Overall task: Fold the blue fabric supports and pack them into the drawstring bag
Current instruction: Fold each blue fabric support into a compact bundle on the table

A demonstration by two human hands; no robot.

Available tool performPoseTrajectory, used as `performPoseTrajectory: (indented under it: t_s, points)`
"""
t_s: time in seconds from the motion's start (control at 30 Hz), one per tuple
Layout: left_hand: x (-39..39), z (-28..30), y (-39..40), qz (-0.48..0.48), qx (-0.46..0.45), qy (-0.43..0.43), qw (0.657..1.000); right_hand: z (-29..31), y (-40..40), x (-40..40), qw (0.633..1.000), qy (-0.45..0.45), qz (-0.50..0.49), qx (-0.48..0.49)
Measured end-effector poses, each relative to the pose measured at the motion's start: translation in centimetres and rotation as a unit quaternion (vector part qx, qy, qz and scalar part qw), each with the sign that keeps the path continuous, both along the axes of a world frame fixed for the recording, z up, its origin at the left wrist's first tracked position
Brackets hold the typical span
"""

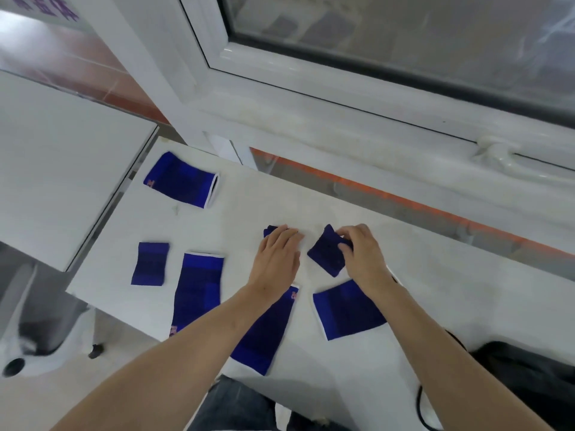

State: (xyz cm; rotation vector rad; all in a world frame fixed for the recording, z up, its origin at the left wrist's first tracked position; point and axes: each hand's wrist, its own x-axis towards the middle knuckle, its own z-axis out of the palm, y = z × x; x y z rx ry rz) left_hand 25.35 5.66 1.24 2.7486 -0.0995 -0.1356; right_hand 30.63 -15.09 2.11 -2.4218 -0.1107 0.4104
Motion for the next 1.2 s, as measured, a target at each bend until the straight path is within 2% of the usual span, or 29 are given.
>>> performPoseTrajectory:
  t_s: [0.17, 0.33, 0.43, 0.53, 0.63, 0.83, 1.03, 1.2]
  points:
    - [-0.1, 1.5, 1.1, 0.024, -0.05, 0.004, 0.998, 3.7, 1.5, -1.9, 0.997, -0.058, 0.023, 0.051]
    - [-2.1, 3.1, 5.2, 0.075, -0.113, 0.004, 0.991, 5.2, 6.8, -2.8, 0.992, -0.086, 0.031, 0.083]
    - [-4.0, 4.0, 9.7, 0.146, -0.187, 0.035, 0.971, 5.3, 12.0, -3.5, 0.991, -0.084, 0.044, 0.094]
    - [-6.2, 4.0, 15.6, 0.193, -0.239, 0.063, 0.95, 4.8, 18.3, -4.8, 0.994, -0.035, 0.053, 0.09]
    - [-8.7, 3.0, 22.3, 0.231, -0.251, 0.083, 0.936, 4.1, 24.8, -6.2, 0.995, 0.029, 0.081, 0.053]
    - [-12.3, 1.7, 31.5, 0.297, -0.285, 0.105, 0.905, 2.9, 35.7, -7.9, 0.988, 0.05, 0.148, -0.009]
    - [-13.0, 0.2, 35.5, 0.353, -0.288, 0.122, 0.882, 0.9, 41.1, -7.9, 0.988, 0.058, 0.139, -0.022]
    - [-12.3, -1.2, 36.4, 0.371, -0.259, 0.144, 0.88, -1.0, 43.0, -7.4, 0.988, 0.034, 0.142, -0.039]
